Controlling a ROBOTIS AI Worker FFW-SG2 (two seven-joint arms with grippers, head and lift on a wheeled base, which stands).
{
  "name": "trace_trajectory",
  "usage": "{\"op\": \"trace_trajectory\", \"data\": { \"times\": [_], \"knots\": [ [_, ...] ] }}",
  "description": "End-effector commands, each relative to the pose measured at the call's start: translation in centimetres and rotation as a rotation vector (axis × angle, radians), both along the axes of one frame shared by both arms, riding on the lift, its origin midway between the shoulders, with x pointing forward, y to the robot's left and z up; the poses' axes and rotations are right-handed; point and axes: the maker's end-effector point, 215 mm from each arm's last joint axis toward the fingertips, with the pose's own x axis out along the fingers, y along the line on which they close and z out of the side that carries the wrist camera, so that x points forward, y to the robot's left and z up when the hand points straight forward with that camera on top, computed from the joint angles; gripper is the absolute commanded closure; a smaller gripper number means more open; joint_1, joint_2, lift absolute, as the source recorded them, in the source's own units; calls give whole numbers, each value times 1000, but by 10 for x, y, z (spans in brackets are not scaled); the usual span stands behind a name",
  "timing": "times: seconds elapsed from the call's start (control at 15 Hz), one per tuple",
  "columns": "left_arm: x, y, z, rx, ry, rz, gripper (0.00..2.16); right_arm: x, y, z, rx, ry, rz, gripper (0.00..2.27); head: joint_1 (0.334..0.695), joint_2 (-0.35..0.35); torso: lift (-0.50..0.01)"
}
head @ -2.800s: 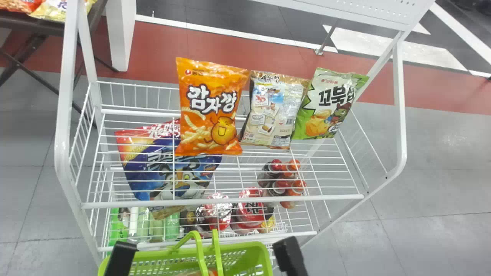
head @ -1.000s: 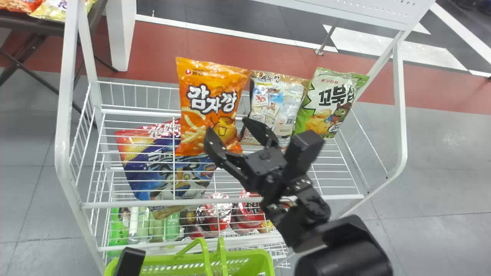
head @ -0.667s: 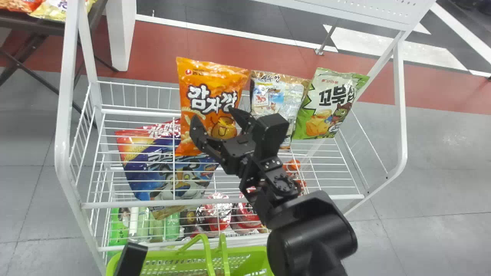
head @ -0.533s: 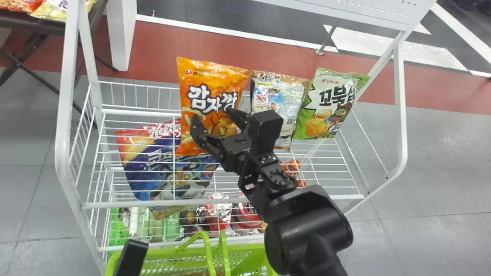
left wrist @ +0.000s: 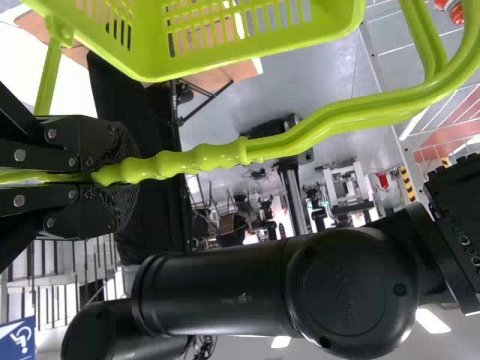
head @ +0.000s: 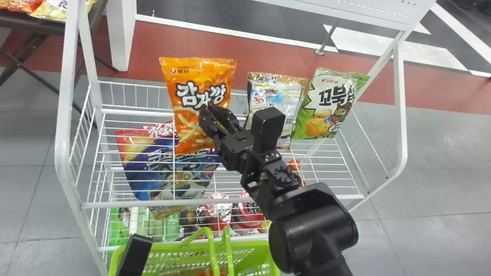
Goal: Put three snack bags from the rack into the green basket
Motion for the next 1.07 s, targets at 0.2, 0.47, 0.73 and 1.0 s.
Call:
{"op": "trace_trajectory", "data": {
  "times": [0.2, 0.47, 0.73, 1.0],
  "knots": [
    [-2, -2, 3, -4, 1, -6, 1332, -25, 23, 37, 98, -33, 103, 2246, 695, -350, 0],
    [-2, -3, 4, -5, 0, -7, 1332, -62, 39, 60, 172, 19, 210, 2246, 695, -340, 0],
    [-2, 0, 3, -11, 11, 0, 1332, -117, -14, 43, 127, 217, 179, 2246, 695, -350, 0],
    [-9, 9, -7, 1, 51, 28, 1332, -166, -52, 34, 94, 385, 227, 2246, 695, -350, 0]
  ]
}}
